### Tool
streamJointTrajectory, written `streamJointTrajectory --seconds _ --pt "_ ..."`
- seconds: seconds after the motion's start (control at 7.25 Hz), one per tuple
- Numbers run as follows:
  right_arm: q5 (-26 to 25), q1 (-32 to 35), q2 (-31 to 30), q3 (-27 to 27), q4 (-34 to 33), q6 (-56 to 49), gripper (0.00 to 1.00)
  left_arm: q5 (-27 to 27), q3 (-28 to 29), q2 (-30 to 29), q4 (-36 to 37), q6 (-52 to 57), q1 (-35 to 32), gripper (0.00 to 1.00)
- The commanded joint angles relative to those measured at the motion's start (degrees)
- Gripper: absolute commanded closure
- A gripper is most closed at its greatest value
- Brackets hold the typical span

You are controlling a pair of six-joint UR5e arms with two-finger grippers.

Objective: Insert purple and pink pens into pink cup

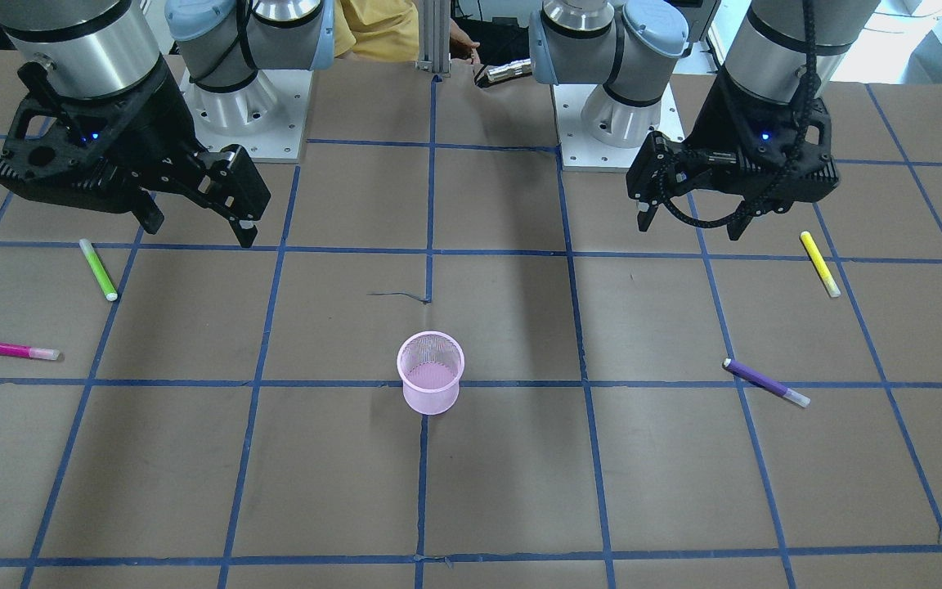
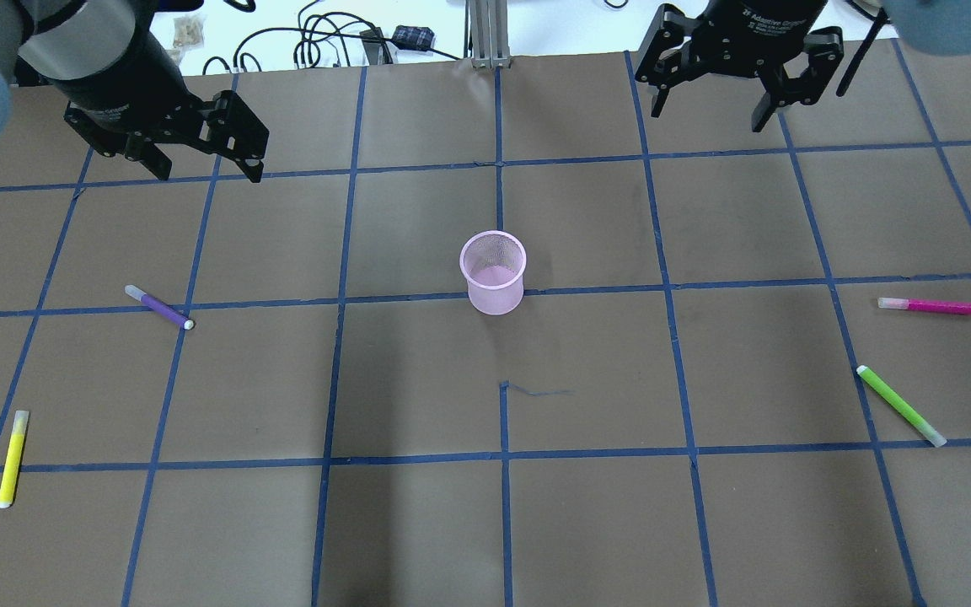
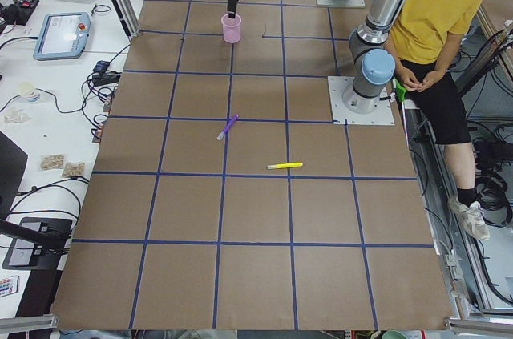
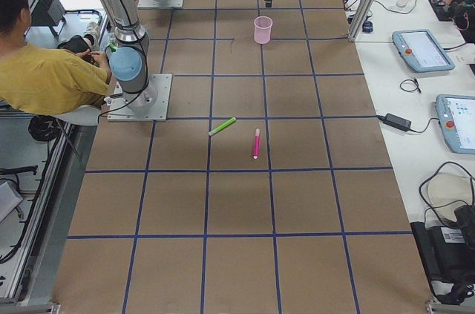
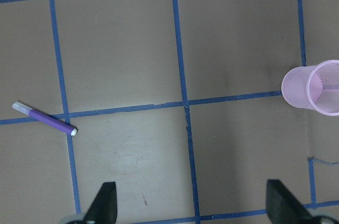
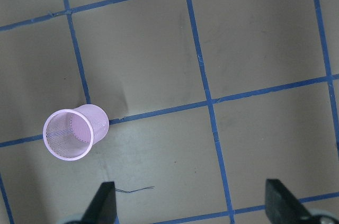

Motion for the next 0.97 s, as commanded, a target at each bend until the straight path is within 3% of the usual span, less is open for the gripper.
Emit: streamJointTrajectory --seconds 0.0,0.14,0.41,0.69,0.83 --pt "-0.1 0.0 -0.1 0.1 0.0 0.0 0.00 0.1 -0.1 0.0 0.0 0.0 0.0 0.00" --pt "0.0 0.0 -0.2 0.1 0.1 0.1 0.00 0.1 -0.1 0.0 -0.1 0.1 0.0 0.00" --pt "0.9 0.0 -0.4 0.0 0.2 0.8 0.00 0.6 -0.6 0.4 -0.2 11.3 0.1 0.00" --pt "0.5 -0.3 -0.2 -0.1 0.9 -0.2 0.00 7.6 -3.3 0.6 0.8 24.3 2.3 0.00" --pt "-3.2 -0.5 -0.6 -0.6 3.8 -4.9 0.00 7.5 -3.6 0.7 0.8 25.6 3.5 0.00"
